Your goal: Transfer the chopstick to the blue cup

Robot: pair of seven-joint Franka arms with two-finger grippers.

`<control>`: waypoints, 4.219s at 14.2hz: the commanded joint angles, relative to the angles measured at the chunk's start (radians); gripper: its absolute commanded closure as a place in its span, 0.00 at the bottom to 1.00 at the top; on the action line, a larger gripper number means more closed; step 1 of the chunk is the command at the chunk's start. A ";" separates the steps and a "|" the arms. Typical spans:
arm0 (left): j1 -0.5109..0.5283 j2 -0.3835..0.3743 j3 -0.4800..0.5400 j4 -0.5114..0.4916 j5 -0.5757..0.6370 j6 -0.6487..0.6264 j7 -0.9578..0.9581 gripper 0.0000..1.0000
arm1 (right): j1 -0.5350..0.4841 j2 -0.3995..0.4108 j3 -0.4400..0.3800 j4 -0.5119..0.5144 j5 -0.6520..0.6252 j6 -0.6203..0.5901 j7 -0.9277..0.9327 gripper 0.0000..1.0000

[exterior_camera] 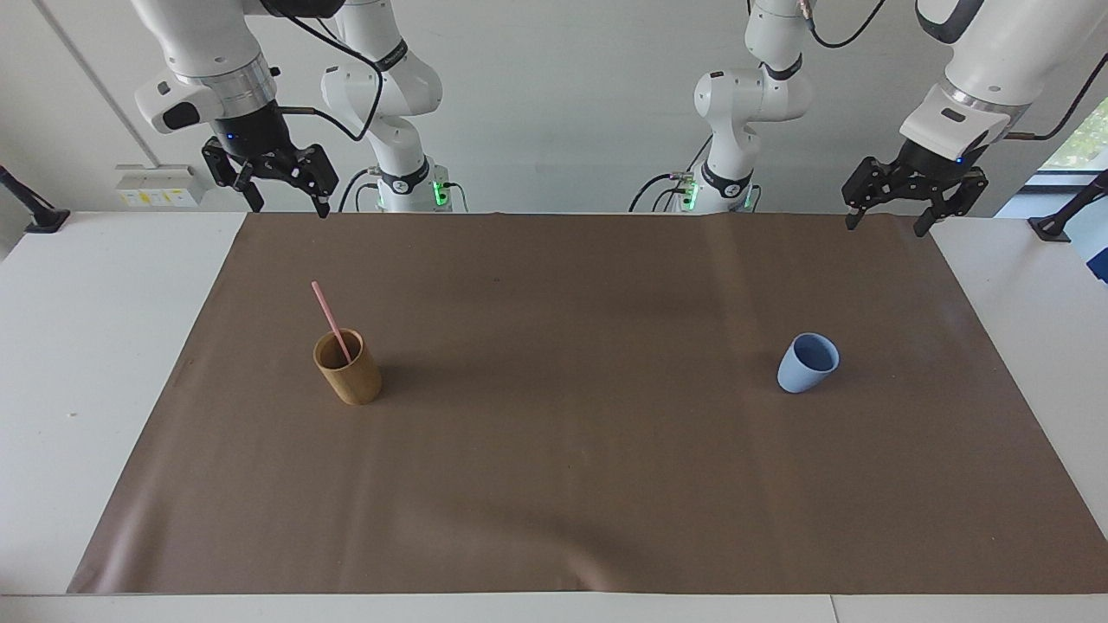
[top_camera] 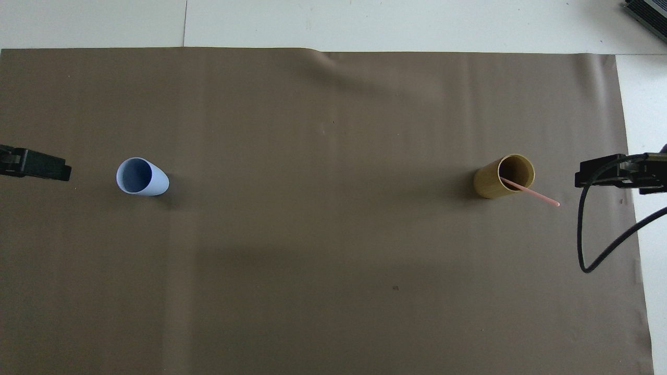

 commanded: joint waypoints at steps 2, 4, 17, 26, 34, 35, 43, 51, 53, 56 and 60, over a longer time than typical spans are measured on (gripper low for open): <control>0.007 -0.020 -0.004 -0.017 0.005 -0.013 -0.009 0.00 | -0.007 0.005 -0.001 0.011 0.004 -0.019 -0.023 0.00; 0.008 -0.019 -0.004 -0.015 0.007 -0.014 -0.010 0.00 | -0.007 0.004 -0.001 0.011 0.004 -0.019 -0.023 0.00; 0.022 -0.019 -0.005 -0.010 0.005 -0.014 -0.009 0.00 | -0.008 0.004 -0.002 0.010 0.004 -0.022 -0.023 0.00; 0.024 -0.020 -0.005 -0.012 0.005 -0.014 -0.010 0.00 | -0.008 0.004 -0.002 0.010 0.004 -0.024 -0.021 0.00; 0.022 -0.019 -0.005 -0.012 0.005 -0.011 -0.010 0.00 | 0.001 -0.009 0.001 -0.009 0.001 -0.018 -0.024 0.00; 0.024 -0.019 -0.005 -0.013 0.005 -0.011 -0.012 0.00 | 0.000 -0.009 0.001 -0.009 0.001 -0.012 -0.024 0.00; 0.022 -0.019 -0.004 -0.012 0.005 -0.013 -0.016 0.00 | -0.004 -0.041 0.001 -0.059 0.003 -0.012 -0.026 0.00; 0.024 -0.019 -0.004 -0.012 0.002 0.003 -0.009 0.00 | -0.005 -0.041 0.001 -0.059 0.003 -0.013 -0.026 0.00; 0.024 -0.007 -0.004 0.005 -0.007 -0.016 -0.013 0.00 | -0.005 -0.041 0.001 -0.061 0.003 -0.013 -0.026 0.00; 0.022 -0.008 -0.004 0.010 -0.007 -0.017 -0.009 0.00 | -0.005 -0.041 0.001 -0.061 0.003 -0.012 -0.026 0.00; 0.022 -0.008 -0.004 0.008 -0.004 -0.011 -0.012 0.00 | -0.005 -0.041 0.001 -0.061 0.003 -0.012 -0.026 0.00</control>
